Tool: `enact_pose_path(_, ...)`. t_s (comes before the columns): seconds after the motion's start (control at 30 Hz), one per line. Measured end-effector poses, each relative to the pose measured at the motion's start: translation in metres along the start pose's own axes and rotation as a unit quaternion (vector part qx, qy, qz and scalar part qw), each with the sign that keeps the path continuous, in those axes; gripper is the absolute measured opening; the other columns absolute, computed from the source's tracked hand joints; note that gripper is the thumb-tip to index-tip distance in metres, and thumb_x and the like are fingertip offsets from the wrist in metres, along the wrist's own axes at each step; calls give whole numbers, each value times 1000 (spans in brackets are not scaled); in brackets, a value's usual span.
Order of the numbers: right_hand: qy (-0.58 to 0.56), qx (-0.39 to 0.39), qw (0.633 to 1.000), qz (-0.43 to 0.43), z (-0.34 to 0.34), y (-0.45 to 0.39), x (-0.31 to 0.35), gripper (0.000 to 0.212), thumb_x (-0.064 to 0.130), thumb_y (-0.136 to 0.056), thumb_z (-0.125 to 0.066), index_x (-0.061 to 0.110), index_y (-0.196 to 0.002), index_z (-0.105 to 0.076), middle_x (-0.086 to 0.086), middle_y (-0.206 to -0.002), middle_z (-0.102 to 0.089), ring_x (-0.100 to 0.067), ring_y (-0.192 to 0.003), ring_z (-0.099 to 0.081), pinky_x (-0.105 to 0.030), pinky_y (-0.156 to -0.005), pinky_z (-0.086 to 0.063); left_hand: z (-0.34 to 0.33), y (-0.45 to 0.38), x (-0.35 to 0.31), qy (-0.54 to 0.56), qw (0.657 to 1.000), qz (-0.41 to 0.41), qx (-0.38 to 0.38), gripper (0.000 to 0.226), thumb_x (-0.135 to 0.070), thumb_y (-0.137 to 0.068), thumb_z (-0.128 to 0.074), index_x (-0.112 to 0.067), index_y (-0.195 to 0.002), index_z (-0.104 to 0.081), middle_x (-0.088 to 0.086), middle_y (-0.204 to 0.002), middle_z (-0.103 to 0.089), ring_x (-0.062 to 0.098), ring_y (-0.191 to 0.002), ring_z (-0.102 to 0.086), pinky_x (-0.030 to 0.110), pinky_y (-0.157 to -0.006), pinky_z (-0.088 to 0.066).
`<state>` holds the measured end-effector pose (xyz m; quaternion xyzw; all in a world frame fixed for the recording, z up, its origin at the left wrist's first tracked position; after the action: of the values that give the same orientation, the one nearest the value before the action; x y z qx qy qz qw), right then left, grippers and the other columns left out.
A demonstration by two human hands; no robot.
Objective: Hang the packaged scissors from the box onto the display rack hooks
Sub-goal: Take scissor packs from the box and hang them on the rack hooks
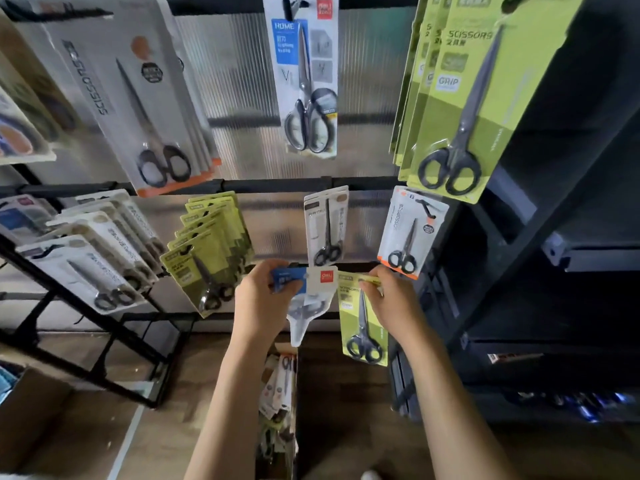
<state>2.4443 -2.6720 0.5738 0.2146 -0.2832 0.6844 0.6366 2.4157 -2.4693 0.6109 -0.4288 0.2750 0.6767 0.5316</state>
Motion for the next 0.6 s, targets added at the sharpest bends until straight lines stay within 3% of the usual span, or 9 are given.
enact_pose_path(0.17, 0, 8, 1000, -24, 4, -2, -16, 25, 29, -96, -52, 8, -108, -58, -10, -99, -66, -28, -91, -62, -40, -75, -51, -18, -3, 6, -8, 1000, 2, 10, 20, -5, -78, -73, -10, -96, -67, 8, -86, -69, 29, -83, -65, 41, -72, -55)
enact_pose_path(0.27, 12, 35, 999, -11, -4, -1, -14, 29, 29, -96, -51, 5, -113, -58, -13, -101, -67, -30, -93, -62, -32, -70, -46, -16, 0, 11, -3, 1000, 15, 3, 18, -4, -78, -73, -13, -91, -65, 9, -86, -69, 28, -82, -65, 42, -72, -56)
enact_pose_path(0.4, 15, 81, 997, 5, -27, 1, 0, 36, 30, -97, -50, 5, -122, -56, -11, -111, -66, -26, -101, -61, -22, -69, -35, 0, 12, 27, 3, 999, 33, -35, 19, -2, -78, -70, -17, -87, -64, 4, -82, -67, 20, -76, -61, 33, -67, -51)
enact_pose_path(0.6, 19, 118, 992, 30, -80, 6, 53, 19, 29, -96, -50, 11, -102, -56, -2, -91, -62, -17, -79, -56, -23, -61, -32, 54, 21, 71, 2, 994, 89, -57, 17, -6, -79, -69, -16, -92, -67, 4, -84, -68, 17, -75, -60, 28, -67, -48)
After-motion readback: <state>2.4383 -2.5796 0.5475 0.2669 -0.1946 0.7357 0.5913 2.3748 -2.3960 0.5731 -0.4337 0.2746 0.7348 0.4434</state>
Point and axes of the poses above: each hand's wrist, its own y-axis away from the middle knuckle, its own z-axis out of the back of the hand, x = y × z, the point moved 2 cm from there along -y, towards the middle knuckle
